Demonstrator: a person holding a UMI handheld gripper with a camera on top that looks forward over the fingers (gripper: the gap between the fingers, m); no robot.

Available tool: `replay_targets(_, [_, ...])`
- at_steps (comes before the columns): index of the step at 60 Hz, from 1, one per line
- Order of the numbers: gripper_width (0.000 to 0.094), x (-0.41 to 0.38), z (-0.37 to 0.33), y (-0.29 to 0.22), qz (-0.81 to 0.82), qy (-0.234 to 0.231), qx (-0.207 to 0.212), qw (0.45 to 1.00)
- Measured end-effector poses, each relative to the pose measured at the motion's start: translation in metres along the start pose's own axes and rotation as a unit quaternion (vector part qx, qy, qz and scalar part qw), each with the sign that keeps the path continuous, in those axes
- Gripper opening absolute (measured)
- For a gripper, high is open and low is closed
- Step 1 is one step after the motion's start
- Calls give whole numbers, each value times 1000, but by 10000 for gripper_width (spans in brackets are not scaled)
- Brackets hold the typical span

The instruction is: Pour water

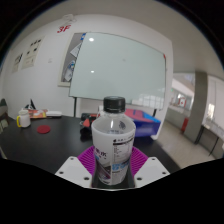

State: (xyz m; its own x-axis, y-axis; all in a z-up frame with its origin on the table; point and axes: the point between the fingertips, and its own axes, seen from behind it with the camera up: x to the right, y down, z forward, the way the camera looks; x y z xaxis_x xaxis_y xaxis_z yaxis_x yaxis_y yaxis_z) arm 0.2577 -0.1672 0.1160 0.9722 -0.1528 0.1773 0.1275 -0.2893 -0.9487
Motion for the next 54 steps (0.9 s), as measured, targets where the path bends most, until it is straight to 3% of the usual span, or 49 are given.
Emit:
replay_targets(16, [404, -52, 18, -187, -202, 133, 83, 967])
replay_targets(28, [403, -172, 54, -301, -466, 202, 142, 850])
replay_targets(37, [402, -301, 89, -312, -645, 173, 180, 722])
replay_targets(45, [402, -396, 118, -275, -765, 123, 198, 600])
replay_targets(54, [399, -453, 145, -225, -839, 84, 199, 500])
